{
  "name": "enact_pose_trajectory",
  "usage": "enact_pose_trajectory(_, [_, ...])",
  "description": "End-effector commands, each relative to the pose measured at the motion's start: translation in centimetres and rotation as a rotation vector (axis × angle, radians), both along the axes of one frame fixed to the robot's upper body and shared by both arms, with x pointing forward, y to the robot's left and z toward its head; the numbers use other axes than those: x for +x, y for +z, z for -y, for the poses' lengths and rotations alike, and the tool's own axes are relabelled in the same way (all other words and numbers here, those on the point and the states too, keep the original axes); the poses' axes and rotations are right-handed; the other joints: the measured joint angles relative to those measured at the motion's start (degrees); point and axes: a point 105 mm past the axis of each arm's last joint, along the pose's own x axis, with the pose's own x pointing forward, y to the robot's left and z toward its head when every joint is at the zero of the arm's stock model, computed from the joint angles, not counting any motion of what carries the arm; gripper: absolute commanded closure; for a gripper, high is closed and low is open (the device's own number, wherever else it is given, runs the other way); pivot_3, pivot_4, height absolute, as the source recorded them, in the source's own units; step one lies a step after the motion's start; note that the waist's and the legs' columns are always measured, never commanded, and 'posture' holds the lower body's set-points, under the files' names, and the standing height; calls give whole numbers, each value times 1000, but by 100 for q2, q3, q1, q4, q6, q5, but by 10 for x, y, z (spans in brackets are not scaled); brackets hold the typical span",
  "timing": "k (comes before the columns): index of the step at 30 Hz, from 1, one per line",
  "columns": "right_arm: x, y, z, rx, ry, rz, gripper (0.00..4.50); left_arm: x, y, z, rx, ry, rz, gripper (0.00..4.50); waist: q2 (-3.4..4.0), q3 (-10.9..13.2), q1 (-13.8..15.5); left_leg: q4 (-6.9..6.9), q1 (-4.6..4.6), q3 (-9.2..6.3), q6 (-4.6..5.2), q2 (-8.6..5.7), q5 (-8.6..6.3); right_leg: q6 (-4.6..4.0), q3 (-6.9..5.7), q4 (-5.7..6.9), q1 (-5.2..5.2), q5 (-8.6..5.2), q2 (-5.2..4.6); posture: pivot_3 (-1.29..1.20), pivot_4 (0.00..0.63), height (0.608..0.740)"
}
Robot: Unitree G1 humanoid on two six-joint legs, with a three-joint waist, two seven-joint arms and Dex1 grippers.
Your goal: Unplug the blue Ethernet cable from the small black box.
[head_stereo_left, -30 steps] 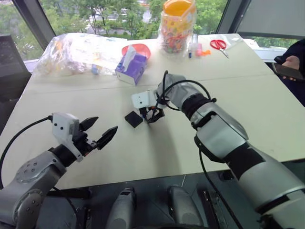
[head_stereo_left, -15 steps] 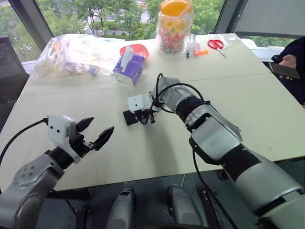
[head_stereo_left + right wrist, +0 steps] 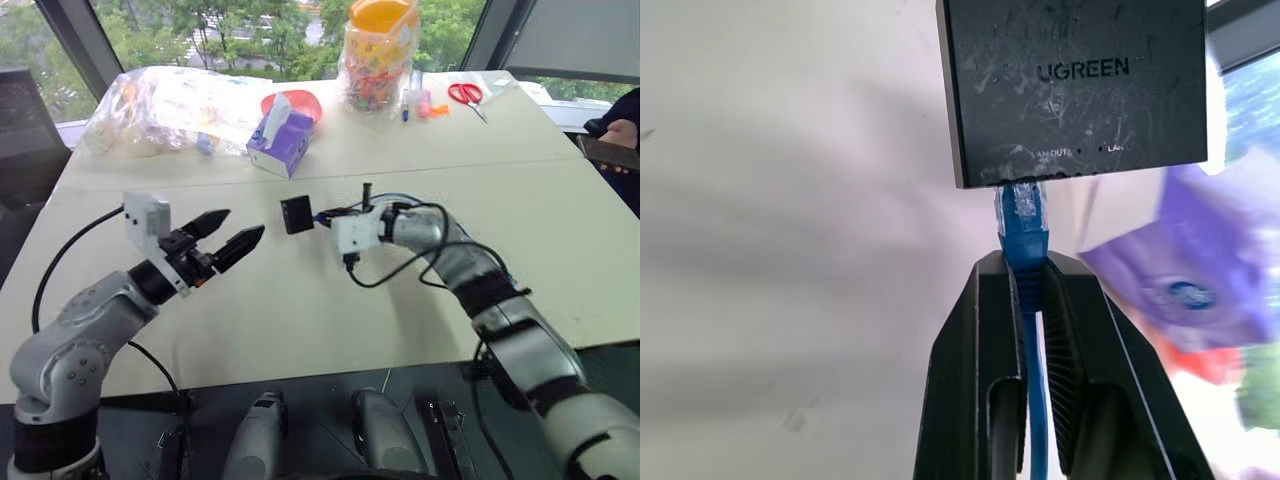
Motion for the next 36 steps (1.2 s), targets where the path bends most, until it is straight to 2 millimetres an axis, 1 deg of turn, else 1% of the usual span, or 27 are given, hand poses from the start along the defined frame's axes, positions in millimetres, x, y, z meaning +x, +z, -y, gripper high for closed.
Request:
enact_pose_trajectory(1, [-18, 42, -10, 81, 30, 208, 4469, 3, 5, 5, 9, -61, 13, 0, 0, 0, -19, 3, 0, 0, 0, 0, 0, -2, 0, 0, 0, 1, 0, 0, 150, 728])
enact_pose_trajectory(5, [-35, 52, -18, 131, 72, 252, 4469, 10, 6, 7, 1, -94, 12, 0, -1, -1, 1, 8, 5, 3, 0, 1, 1, -8, 2, 0, 4, 6, 0, 0, 150, 728])
enact_pose_trajectory(9, [-45, 49, -22, 88, 118, 256, 4469, 13, 8, 11, 4, -124, 20, 0, -3, -2, 18, 8, 3, 3, 0, 1, 1, -7, 1, -8, 11, 5, -2, 0, 150, 728])
enact_pose_trajectory(15, [-51, 46, -25, 62, 161, 241, 4469, 13, 12, 17, -11, -151, 27, 0, -6, -1, 7, 8, 3, 3, 0, 0, 1, -7, 1, -9, 12, 5, -3, 0, 150, 728])
enact_pose_trajectory(19, [-53, 45, -29, 50, 190, 243, 4469, 11, 9, 24, 2, -176, 22, 0, -6, -1, 3, 7, 4, 3, 0, 1, 1, -7, 1, -9, 12, 5, -3, 0, 150, 728])
enact_pose_trajectory(24, [-54, 46, -31, 41, 207, 243, 4469, 11, 6, 25, 10, -176, 15, 0, -6, -1, 9, 8, 4, 3, 0, 1, 2, -7, 1, -9, 12, 5, -3, 0, 150, 728])
enact_pose_trajectory(27, [-55, 46, -32, 37, 216, 241, 4500, 11, 3, 26, 21, -177, 13, 742, -7, -1, 8, 8, 4, 3, 0, 0, 2, -7, 1, -9, 12, 5, -3, 0, 150, 728])
enact_pose_trajectory(29, [-54, 46, -32, 35, 217, 241, 4500, 9, 2, 27, 28, -181, 12, 1562, -7, -1, 8, 8, 4, 3, 0, 0, 1, -7, 1, -9, 12, 5, -3, 0, 150, 728])
enact_pose_trajectory(32, [-53, 46, -32, 32, 217, 241, 4500, 6, 0, 28, 33, -192, 4, 2594, -6, -1, 8, 8, 4, 3, 0, 0, 2, -7, 1, -9, 12, 5, -3, 0, 150, 728])
enact_pose_trajectory(34, [-51, 48, -31, 31, 213, 244, 4500, 3, -4, 29, 44, -205, -12, 3371, -6, -1, 7, 8, 4, 3, 0, 0, 1, -7, 1, -9, 12, 5, -3, 0, 150, 728])
enact_pose_trajectory(36, [-49, 49, -30, 34, 206, 246, 4500, 1, -6, 29, 50, -214, -25, 4007, -6, -1, 7, 8, 4, 3, 0, 1, 1, -7, 1, -9, 12, 5, -3, 0, 150, 728])
